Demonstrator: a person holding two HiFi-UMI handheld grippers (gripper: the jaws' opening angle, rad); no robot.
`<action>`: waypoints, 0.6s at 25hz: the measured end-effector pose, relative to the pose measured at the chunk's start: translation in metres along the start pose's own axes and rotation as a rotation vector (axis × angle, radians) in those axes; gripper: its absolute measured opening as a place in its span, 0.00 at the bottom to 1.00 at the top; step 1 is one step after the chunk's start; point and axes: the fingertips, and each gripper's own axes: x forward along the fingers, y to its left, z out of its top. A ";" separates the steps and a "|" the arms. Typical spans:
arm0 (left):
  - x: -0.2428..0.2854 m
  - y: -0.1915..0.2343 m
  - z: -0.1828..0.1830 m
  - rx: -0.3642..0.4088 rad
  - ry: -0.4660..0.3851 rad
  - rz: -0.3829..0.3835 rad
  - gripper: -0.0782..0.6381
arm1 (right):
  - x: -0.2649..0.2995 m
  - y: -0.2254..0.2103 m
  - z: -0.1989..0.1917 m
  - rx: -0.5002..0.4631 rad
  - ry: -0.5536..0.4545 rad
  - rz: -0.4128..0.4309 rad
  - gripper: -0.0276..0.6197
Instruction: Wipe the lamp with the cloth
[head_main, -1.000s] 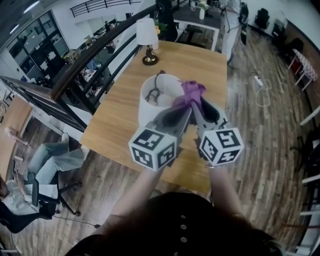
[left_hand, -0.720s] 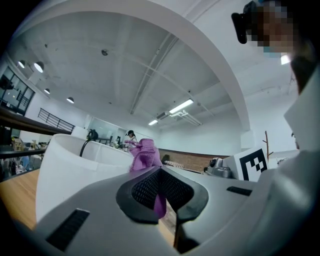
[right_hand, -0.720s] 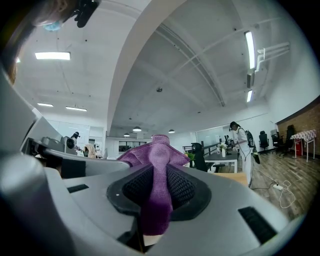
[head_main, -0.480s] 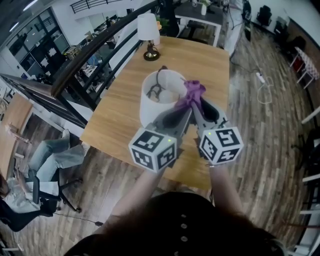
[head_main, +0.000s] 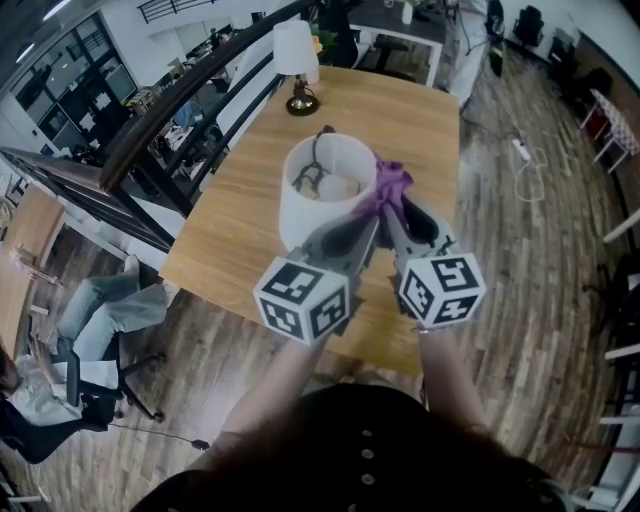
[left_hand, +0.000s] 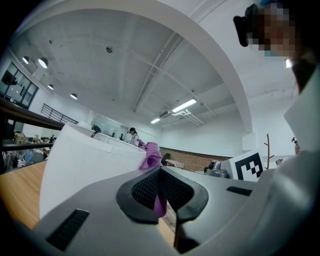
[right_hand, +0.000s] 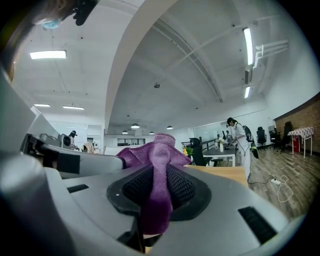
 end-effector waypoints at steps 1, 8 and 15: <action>0.000 0.001 -0.001 -0.002 0.001 0.001 0.12 | 0.000 0.000 -0.002 0.002 0.005 0.000 0.18; 0.001 -0.002 -0.013 -0.024 0.027 -0.007 0.12 | 0.000 -0.003 -0.014 0.021 0.033 -0.007 0.18; 0.003 -0.003 -0.027 -0.042 0.051 -0.008 0.12 | 0.000 -0.006 -0.026 0.043 0.057 -0.013 0.18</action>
